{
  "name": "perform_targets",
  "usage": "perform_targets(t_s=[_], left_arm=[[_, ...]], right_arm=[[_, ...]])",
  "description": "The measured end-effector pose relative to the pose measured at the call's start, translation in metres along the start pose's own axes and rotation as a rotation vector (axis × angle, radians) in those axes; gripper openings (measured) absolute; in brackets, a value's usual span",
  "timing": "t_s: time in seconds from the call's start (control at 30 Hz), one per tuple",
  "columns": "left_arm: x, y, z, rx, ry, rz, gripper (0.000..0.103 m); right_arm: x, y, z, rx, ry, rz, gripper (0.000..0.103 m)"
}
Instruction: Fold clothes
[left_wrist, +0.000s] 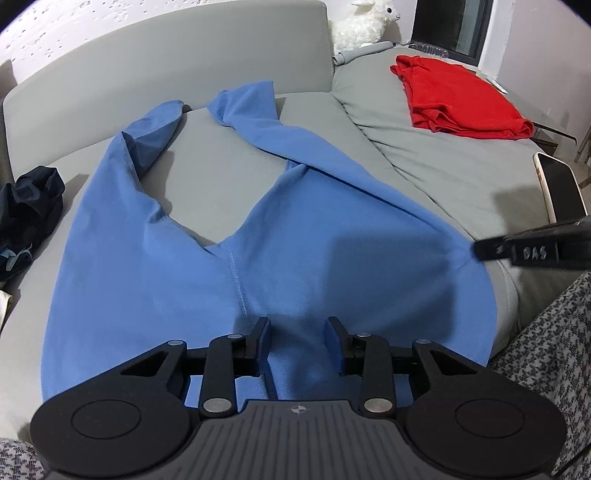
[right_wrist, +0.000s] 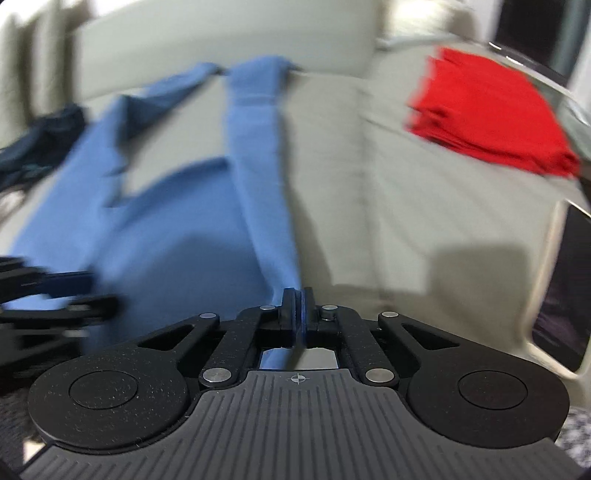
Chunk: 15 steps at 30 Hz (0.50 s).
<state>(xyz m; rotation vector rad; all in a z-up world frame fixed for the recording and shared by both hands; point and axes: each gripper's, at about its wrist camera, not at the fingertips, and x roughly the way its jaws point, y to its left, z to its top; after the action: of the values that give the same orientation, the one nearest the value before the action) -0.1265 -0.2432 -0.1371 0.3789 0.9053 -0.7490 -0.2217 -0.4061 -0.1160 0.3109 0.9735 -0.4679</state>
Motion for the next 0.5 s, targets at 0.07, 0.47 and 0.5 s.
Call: perform_targets(t_s=[0.07, 0.47, 0.5], left_arm=[[-0.004, 0.001, 0.000, -0.012, -0.004, -0.006, 0.035], [-0.020, 0.007, -0.017, -0.049, 0.026, -0.010, 0.035], [-0.018, 0.010, -0.019, -0.049, 0.054, -0.011, 0.035]], right_arm=[[-0.003, -0.006, 0.002, 0.023, -0.017, -0.057, 0.003], [-0.025, 0.007, -0.010, 0.027, 0.039, 0.170, 0.015], [-0.023, 0.013, -0.013, 0.018, 0.050, 0.196, 0.015]])
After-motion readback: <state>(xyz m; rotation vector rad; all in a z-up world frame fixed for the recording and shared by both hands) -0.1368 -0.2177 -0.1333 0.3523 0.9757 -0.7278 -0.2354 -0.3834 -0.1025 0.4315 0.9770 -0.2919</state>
